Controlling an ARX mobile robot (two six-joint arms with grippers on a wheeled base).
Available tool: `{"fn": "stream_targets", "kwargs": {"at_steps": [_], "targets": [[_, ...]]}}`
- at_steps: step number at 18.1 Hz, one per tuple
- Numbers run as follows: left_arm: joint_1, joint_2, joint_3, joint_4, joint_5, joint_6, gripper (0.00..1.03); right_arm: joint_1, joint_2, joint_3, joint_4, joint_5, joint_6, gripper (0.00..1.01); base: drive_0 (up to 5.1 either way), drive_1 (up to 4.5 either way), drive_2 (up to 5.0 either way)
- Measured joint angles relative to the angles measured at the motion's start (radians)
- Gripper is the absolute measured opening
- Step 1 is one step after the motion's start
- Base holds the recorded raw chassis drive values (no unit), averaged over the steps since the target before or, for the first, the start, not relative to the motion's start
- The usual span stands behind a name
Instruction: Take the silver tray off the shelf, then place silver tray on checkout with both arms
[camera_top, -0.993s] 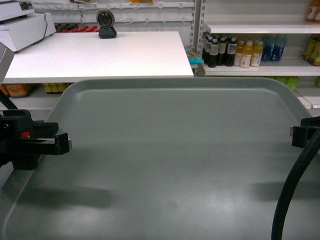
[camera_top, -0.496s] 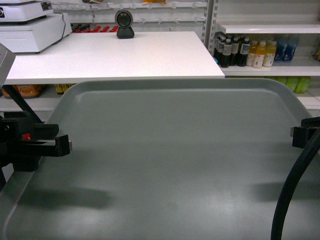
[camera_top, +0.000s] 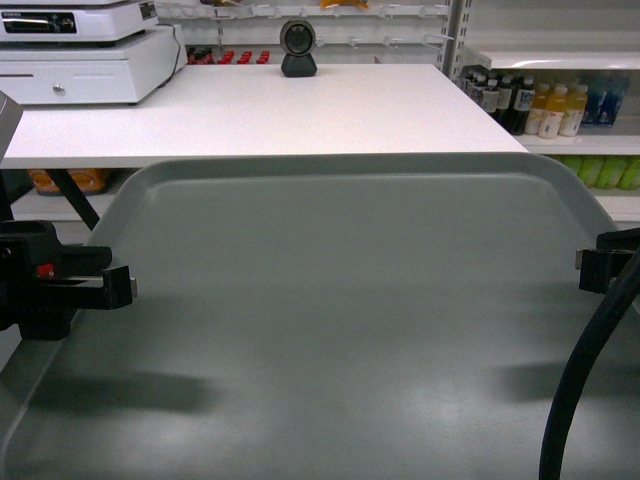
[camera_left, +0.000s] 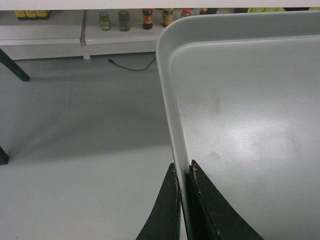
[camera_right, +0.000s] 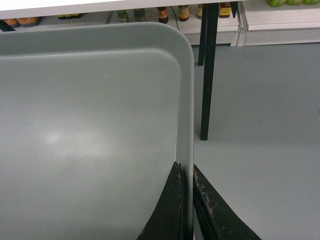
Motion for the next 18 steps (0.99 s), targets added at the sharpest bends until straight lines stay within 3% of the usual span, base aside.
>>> {"fn": "stream_targets", "kwargs": {"at_steps": [9,18], "targets": [[-0.003,0.000,0.000,0.004,-0.001,0.000,0.03,0.002,0.000,0.000,-0.004,0.004,0.000,0.03,-4.9,2.58,2.6],[-0.003,0.000,0.000,0.004,-0.001,0.000,0.03,0.001,0.000,0.000,-0.003,0.004,0.000,0.03,0.0,0.00,0.0]]}}
